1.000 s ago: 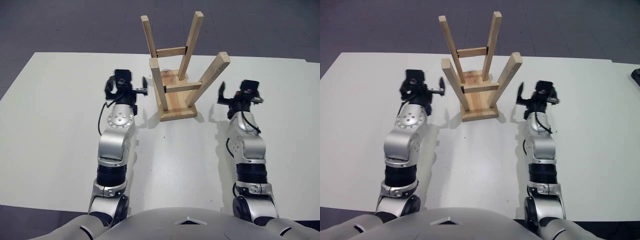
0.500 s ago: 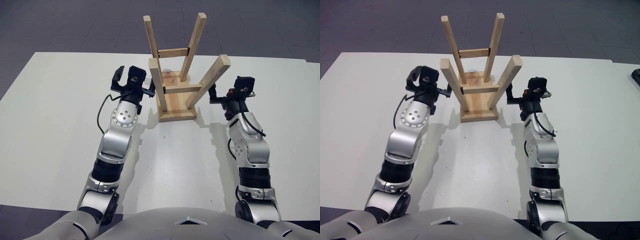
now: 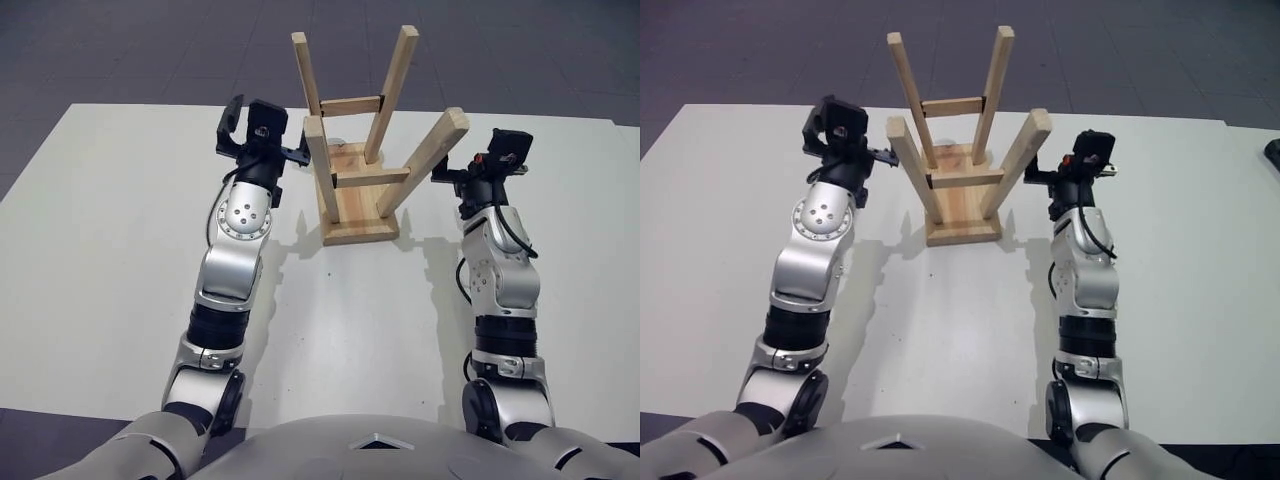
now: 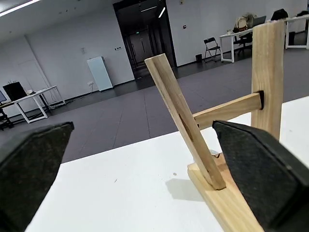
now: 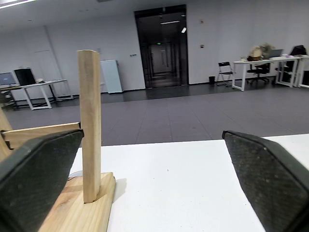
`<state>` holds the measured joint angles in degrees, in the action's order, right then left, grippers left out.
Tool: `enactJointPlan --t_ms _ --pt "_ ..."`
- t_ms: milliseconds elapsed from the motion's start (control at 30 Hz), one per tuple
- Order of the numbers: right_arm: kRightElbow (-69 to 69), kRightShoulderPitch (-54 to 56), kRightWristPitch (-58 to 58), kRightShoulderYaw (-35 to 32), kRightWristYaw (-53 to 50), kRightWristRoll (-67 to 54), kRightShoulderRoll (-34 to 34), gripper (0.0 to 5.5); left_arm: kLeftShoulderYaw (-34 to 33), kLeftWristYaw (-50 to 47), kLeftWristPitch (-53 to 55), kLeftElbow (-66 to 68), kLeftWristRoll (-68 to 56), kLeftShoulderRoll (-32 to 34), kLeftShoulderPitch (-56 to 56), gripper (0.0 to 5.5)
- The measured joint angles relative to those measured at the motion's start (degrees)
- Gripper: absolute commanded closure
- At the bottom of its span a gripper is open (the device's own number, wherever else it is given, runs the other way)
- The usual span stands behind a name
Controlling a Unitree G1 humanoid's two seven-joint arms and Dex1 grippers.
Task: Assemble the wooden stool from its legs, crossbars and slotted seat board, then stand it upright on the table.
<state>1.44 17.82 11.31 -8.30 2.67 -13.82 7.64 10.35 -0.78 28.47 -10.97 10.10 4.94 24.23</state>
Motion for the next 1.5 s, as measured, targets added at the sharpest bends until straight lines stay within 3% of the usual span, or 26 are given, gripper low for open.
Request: enactJointPlan --t_ms 167,267,367,467,567,667,733,767,967,1067,1100,1167,1233,1367,1500 --pt "-0.16 -0.51 0.13 0.44 -0.05 0.91 -0.31 0.13 1.53 0.17 1.58 5.21 1.12 -0.56 -0.12 0.10" --pt "-2.35 0.29 0.69 1.37 -1.61 2.60 -1.40 0.13 -1.69 -2.79 2.36 6.25 0.86 -2.99 -0.10 0.10" --pt "-3.68 1.25 1.04 0.60 -4.09 3.60 -1.72 0.13 -10.15 -9.18 0.76 4.98 -1.43 -5.21 -0.10 0.10" --pt "-3.77 1.47 1.14 -0.11 -2.79 3.98 0.26 0.13 -23.85 -16.21 -2.04 2.16 -4.23 -3.80 0.14 0.10" --pt "-1.04 0.76 0.93 4.41 5.97 3.73 3.20 0.13 -35.92 -19.18 -3.41 2.71 -8.65 0.36 0.41 0.10" --pt "7.59 -1.24 2.35 11.41 17.33 -1.29 4.53 0.13 -39.88 -19.33 -3.61 3.31 -10.03 3.52 0.40 0.10" --pt "14.95 -1.83 4.05 15.93 22.93 -6.46 3.22 0.13 -39.93 -18.95 -3.59 3.42 -10.43 3.69 0.40 0.10" --pt "16.45 -1.49 4.45 15.07 22.49 -8.44 2.01 0.13 -39.64 -18.82 -3.56 3.43 -10.44 3.68 0.40 0.10" --pt "22.67 3.19 10.78 -3.94 16.42 -27.23 5.72 0.13 -39.12 -18.79 -2.85 3.36 -10.43 3.46 -0.37 0.10" --pt "22.64 12.25 12.01 -13.75 10.61 -38.53 9.16 0.13 -39.37 -18.47 -2.17 3.42 -10.99 3.57 -1.17 0.10" --pt "20.58 15.74 11.52 -15.24 7.78 -36.50 11.11 0.13 -39.37 -17.71 -1.52 3.78 -11.45 3.87 -1.71 0.10" --pt "15.12 18.42 9.62 -13.15 3.94 -25.57 14.77 0.13 -38.62 -15.15 -0.48 5.46 -11.96 5.12 -2.26 0.10" --pt "11.67 16.23 7.57 -6.61 5.06 -17.82 14.74 0.13 -36.21 -12.27 -0.18 6.63 -11.99 6.49 -2.23 0.10" --pt "6.70 7.59 3.75 5.71 9.72 -10.05 8.57 0.13 -30.05 -7.83 -0.21 10.31 -11.41 8.01 -1.40 0.10" --pt "-2.93 7.50 1.15 6.90 2.50 -0.20 6.69 0.13 -27.83 -7.42 -2.13 17.13 -10.72 8.34 1.55 0.10"
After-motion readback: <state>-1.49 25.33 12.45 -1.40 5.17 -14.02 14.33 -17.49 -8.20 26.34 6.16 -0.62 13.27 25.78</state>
